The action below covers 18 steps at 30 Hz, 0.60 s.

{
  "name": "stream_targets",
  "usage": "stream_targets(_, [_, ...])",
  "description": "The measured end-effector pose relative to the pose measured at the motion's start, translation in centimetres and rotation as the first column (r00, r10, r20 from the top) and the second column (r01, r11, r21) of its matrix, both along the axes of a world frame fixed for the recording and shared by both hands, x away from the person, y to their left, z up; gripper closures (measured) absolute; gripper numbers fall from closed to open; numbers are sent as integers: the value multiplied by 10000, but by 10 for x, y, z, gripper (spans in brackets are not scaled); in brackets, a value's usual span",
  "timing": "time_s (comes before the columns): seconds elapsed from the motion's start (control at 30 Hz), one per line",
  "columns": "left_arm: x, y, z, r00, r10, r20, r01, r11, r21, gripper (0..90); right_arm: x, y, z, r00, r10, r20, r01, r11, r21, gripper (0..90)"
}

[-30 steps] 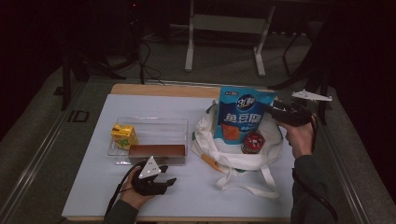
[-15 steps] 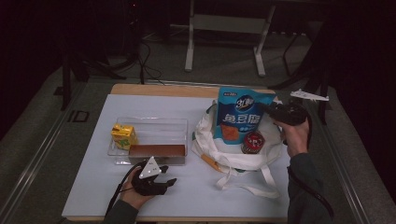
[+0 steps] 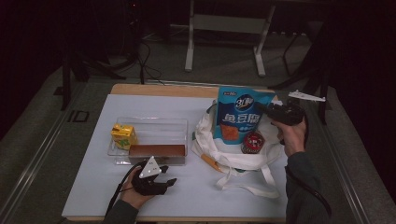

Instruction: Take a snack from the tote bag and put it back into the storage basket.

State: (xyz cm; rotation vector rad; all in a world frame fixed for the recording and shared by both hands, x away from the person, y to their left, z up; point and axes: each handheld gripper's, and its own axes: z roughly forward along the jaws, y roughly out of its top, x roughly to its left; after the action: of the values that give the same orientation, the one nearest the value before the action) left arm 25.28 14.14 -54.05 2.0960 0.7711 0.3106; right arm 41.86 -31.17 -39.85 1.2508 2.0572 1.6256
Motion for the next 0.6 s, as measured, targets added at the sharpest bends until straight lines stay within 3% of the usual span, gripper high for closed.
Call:
stream_targets(0.2, [0, 0, 0, 10000, 2, -4, -2, 10000, 50, 420, -7, 13, 3, 9968, 675, 418, -676, 9977, 7, 604])
stream_targets(0.33, [0, -1, 0, 10000, -8, -4, 8, 10000, 47, 419, -5, 20, 6, 9958, 797, 443, -799, 9968, 28, 607])
stream_targets(0.43, [0, 0, 0, 10000, -24, -17, 24, 10000, 40, 418, -3, 26, 7, 9913, 1231, 456, -1242, 9920, 224, 651])
stream_targets(0.6, [0, -1, 0, 10000, -51, -8, 51, 10000, 42, 417, -1, 38, 8, 9867, 1558, 456, -1550, 9877, -221, 605])
